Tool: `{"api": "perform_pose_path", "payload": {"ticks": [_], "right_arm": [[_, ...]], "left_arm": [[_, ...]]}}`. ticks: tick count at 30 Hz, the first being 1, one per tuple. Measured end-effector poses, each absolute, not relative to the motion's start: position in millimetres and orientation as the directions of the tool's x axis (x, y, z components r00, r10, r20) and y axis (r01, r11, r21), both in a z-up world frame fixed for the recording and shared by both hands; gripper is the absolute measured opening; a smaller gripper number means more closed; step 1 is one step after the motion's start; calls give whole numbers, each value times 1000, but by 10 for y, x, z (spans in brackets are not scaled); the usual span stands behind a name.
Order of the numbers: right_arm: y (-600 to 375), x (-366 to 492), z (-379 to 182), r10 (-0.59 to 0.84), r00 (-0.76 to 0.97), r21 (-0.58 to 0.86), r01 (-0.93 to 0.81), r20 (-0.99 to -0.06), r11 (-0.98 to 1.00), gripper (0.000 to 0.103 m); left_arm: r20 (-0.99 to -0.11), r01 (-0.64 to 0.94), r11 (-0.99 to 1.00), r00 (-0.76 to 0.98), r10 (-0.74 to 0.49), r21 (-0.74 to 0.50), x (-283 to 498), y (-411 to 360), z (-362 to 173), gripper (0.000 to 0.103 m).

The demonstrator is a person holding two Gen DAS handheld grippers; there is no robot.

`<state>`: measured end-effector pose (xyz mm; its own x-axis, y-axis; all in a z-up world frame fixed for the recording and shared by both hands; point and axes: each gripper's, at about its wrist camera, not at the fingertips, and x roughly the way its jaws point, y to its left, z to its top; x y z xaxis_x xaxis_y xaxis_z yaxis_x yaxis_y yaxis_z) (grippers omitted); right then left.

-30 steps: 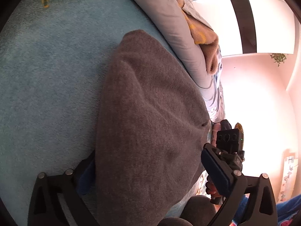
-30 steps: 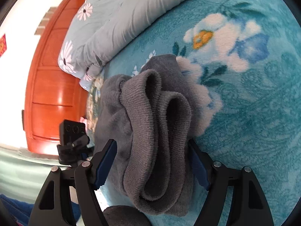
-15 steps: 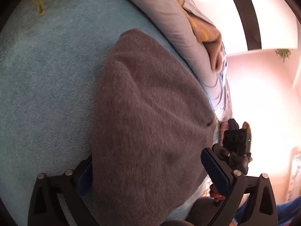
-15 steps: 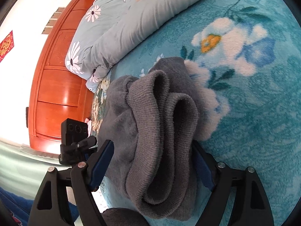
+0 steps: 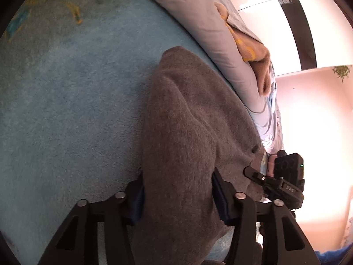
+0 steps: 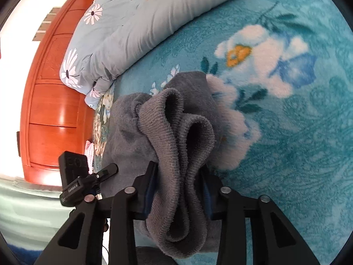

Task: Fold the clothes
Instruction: 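Grasp the folded grey sweater edge with the left gripper while the right gripper grasps beside it, then lift the folded grey sweater with both grippers toward the clothes stack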

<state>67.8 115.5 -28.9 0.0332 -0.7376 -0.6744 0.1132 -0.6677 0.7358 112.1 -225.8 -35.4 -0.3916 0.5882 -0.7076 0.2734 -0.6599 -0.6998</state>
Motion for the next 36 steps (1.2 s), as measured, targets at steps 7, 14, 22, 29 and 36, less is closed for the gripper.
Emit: {"api": "perform_pose_path", "payload": {"ticks": [7, 14, 22, 29, 36], "right_arm": [[1249, 684, 6, -730, -6, 727, 92, -683, -681, 29], [1514, 807, 603, -727, -75, 713, 151, -682, -685, 29], [2135, 951, 1424, -716, -194, 677, 231, -671, -698, 29], [2858, 1032, 2324, -675, -352, 605, 300, -649, -738, 29], [3936, 1206, 3112, -610, -509, 542, 295, -608, -787, 29]], "left_arm": [[-725, 261, -692, -415, 549, -673, 1256, -2133, -28, 43], [-691, 174, -707, -461, 556, -685, 1377, -1814, 557, 43], [-645, 21, -736, -501, 578, -676, 1403, -1225, 1314, 43], [-582, -161, -731, -505, 638, -663, 1278, -467, 2064, 44], [-527, -334, -679, -443, 725, -654, 980, 534, 2740, 44]]}}
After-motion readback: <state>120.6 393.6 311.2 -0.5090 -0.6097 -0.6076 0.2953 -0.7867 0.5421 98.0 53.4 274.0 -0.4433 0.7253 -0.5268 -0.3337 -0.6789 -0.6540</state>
